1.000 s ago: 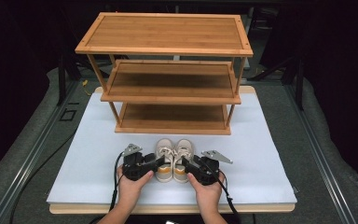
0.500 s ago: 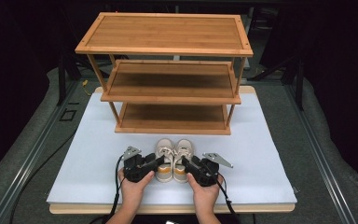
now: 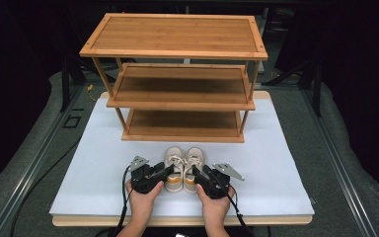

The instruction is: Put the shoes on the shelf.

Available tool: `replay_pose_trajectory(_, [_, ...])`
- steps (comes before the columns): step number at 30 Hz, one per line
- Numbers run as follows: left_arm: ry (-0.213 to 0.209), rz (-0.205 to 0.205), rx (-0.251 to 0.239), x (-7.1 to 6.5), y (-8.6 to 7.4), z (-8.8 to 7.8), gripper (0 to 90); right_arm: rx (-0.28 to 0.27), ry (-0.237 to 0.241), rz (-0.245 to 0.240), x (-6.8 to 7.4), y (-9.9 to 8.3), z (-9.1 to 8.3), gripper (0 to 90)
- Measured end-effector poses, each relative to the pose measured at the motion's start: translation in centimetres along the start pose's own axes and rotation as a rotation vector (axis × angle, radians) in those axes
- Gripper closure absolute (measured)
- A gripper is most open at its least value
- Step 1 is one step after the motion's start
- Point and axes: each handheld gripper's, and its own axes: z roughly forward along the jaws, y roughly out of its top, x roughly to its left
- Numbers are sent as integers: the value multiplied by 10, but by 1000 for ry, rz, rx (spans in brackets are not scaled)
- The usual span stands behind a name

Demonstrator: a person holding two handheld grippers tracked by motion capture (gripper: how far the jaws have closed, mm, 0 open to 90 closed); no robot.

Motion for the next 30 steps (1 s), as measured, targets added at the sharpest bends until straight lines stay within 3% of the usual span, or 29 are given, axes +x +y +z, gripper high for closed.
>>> replay_pose_trajectory(6, [3, -6, -15, 0, -2, 0, 510, -26, 11, 12, -1, -2, 1, 531])
replay_pose_trajectory(16, [22, 17, -43, -4, -4, -1, 527, -21, 13, 11, -1, -3, 0, 535])
replay_pose_trajectory(30, [29, 12, -42, -5, -3, -1, 556, -29, 13, 13, -1, -3, 0, 542])
